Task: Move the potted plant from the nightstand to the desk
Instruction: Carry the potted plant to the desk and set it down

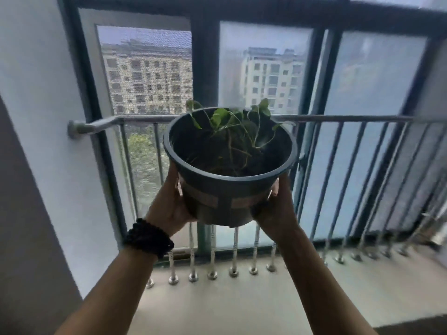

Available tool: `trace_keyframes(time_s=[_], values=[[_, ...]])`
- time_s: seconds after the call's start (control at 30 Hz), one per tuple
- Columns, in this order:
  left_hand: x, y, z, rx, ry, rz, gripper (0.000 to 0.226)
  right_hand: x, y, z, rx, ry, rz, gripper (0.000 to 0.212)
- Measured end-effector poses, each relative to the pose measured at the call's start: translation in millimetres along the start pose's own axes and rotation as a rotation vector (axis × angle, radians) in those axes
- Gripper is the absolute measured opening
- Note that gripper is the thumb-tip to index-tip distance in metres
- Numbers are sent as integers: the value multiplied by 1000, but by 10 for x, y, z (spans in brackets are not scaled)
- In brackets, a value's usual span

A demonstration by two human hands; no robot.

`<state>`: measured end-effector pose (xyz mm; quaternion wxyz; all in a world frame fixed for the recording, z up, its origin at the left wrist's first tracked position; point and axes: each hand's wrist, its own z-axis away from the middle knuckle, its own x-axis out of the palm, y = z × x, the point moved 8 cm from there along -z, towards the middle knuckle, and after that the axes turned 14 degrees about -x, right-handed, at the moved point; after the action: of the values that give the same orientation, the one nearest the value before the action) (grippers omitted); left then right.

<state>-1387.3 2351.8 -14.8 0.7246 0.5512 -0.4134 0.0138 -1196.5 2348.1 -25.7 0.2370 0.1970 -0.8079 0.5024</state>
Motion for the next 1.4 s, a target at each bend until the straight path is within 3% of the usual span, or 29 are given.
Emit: trace_keyframes(time_s=[0.33,0.7,1.0,1.4], values=[[1767,-1441,-1628,-249,-262,-33,66,-2148,-1740,156,-219,209,94,61],[3571,-3197,-2698,-532,-534,-188,87,-4054,-3184,1188,-369,709,254,65],[5066,-4801,-3735,-767,-681,-265,77,-5516,-4375,1748,-522,1011,345,66],[6873,-6151,-4811,-897,-879,-359,61,-7077,-5501,1982,-665,1288,354,69]])
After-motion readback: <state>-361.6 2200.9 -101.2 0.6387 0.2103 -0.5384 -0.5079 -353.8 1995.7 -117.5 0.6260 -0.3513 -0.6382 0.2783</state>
